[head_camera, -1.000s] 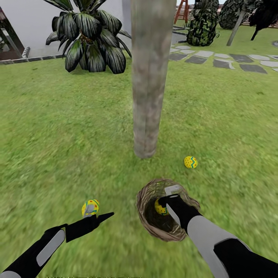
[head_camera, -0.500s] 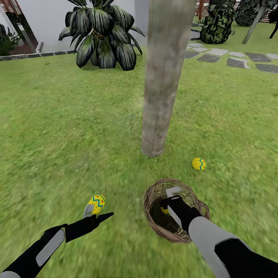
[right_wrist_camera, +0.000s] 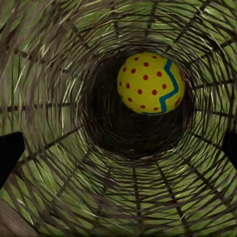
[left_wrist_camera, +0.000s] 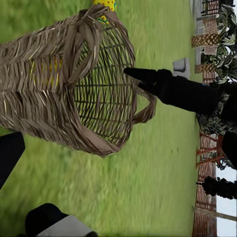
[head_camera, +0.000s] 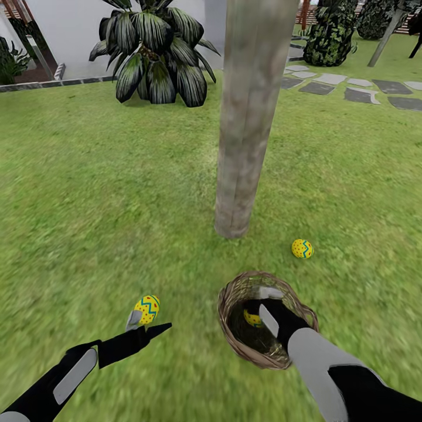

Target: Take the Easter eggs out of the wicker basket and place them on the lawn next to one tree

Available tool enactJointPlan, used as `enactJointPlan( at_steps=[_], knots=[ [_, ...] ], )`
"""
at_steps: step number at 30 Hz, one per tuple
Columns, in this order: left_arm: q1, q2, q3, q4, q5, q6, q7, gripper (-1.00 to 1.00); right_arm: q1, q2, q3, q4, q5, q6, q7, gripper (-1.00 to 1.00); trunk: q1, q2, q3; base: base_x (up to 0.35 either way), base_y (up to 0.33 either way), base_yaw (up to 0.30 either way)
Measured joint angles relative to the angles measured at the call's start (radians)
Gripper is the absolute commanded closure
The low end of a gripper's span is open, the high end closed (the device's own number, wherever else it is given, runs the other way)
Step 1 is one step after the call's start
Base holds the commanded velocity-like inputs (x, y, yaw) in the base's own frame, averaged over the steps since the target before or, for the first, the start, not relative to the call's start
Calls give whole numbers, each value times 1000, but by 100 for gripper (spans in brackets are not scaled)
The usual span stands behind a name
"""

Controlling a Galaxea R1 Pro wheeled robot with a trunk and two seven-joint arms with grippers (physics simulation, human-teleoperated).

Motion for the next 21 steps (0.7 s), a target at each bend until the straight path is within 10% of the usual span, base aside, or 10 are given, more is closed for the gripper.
enactJointPlan(
  at_steps=[1, 8, 21],
  knots=[
    [0, 1, 0, 0, 0, 2, 0, -100, -1, -1, -74, 0, -28, 26, -2, -100, 0, 0, 0, 0, 0, 0],
    [0, 6, 1, 0, 0, 7, 0, -100, -2, -2, -229, -4, -83, 97, -68, -100, 0, 0, 0, 0, 0, 0],
    [0, 8, 35, 14, 2, 8, 0, -100, -3, 1, -258, -2, -403, 126, -83, -100, 0, 0, 0, 0, 0, 0]
  ],
)
